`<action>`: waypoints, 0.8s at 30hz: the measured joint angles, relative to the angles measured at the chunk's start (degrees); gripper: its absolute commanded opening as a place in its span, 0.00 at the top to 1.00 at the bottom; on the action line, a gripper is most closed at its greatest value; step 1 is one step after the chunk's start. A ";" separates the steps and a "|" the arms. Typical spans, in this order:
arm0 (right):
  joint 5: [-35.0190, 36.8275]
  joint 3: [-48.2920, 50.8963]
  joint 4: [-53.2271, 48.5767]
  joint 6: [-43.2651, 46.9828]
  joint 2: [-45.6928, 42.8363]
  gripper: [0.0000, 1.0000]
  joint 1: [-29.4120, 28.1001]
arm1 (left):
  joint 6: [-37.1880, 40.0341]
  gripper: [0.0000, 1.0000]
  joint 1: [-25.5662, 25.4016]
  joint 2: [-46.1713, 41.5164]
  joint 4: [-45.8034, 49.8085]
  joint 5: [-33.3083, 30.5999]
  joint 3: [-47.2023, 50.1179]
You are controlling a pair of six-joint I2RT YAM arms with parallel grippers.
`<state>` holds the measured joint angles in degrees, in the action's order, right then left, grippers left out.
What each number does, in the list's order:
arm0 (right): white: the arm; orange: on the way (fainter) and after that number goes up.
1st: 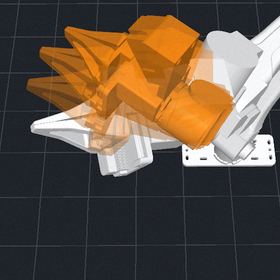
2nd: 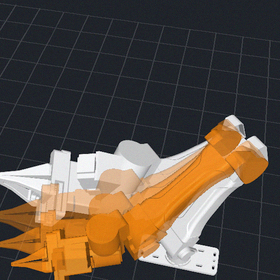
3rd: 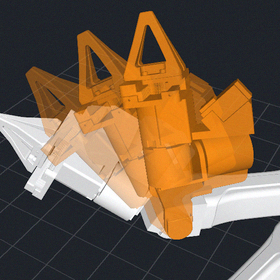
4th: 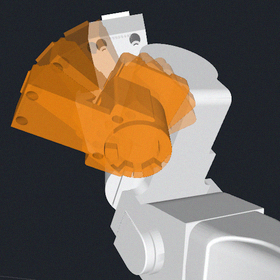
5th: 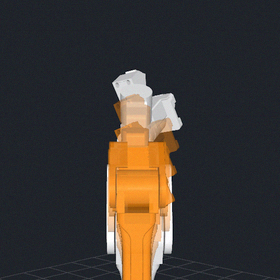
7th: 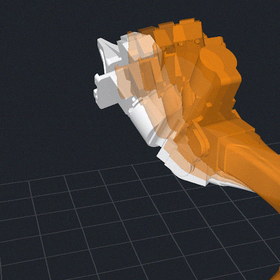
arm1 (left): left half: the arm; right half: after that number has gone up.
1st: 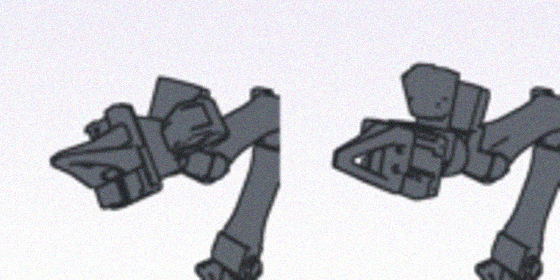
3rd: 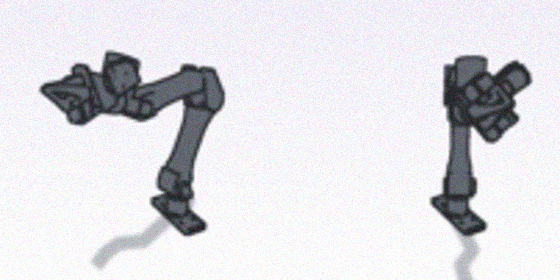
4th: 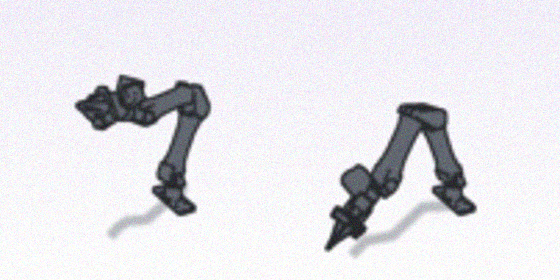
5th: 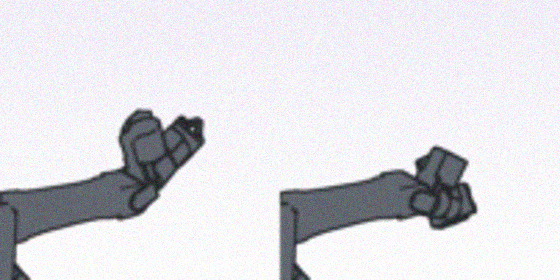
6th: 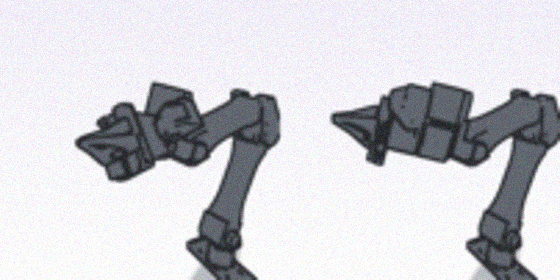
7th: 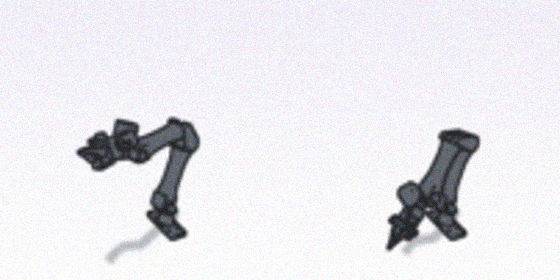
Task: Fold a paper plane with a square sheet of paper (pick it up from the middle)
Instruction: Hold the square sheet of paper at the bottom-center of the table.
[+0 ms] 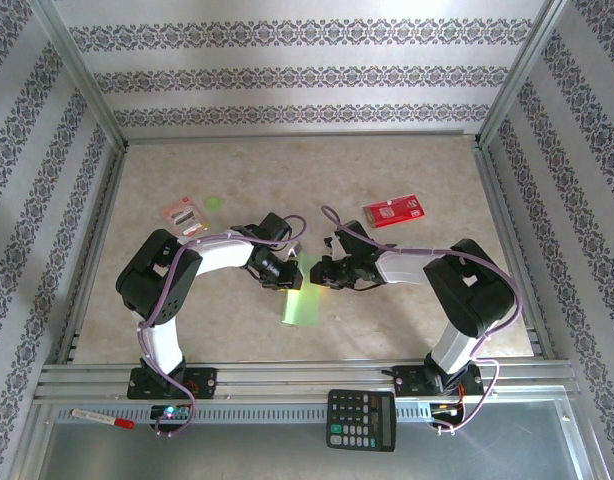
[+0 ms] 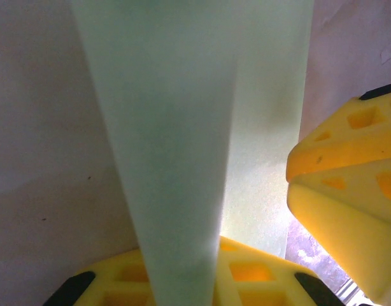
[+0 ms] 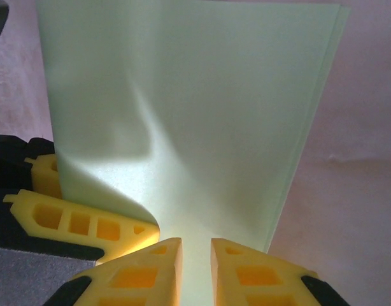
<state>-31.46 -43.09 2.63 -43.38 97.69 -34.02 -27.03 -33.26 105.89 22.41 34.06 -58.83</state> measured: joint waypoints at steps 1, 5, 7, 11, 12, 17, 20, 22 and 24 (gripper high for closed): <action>0.00 0.00 0.13 -0.07 0.11 0.81 -0.07 | 0.00 0.82 0.00 0.00 0.00 0.00 0.00; 0.00 0.00 0.52 -0.35 0.52 0.82 -0.68 | 0.00 0.82 0.00 0.00 -0.11 0.02 0.09; 0.00 0.00 0.68 -0.46 0.63 0.82 -1.03 | 0.00 0.82 0.00 0.00 -0.13 0.02 0.09; 0.02 0.00 0.68 -0.68 0.90 0.82 -1.03 | 0.00 0.82 0.00 0.00 -0.13 0.00 0.09; 0.02 0.00 0.68 -0.70 0.98 0.83 -1.03 | 0.00 0.82 0.00 0.00 -0.13 0.02 0.09; 0.07 0.00 0.68 -1.29 1.57 0.84 -1.01 | 0.00 0.82 0.00 0.00 -0.13 0.00 0.09; 0.11 -0.02 0.72 -1.33 1.92 0.86 -1.01 | 0.00 0.82 0.00 0.00 -0.13 0.00 0.11; 0.33 -0.02 0.70 -1.33 2.01 0.86 -1.01 | 0.00 0.82 0.00 0.00 -0.13 0.00 0.11; 0.50 0.00 0.70 -1.40 2.12 0.87 -1.01 | 0.00 0.82 0.00 0.00 -0.13 0.00 0.11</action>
<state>-30.96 -43.09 3.33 -44.77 99.81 -35.03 -27.03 -33.26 105.89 22.28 34.06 -58.72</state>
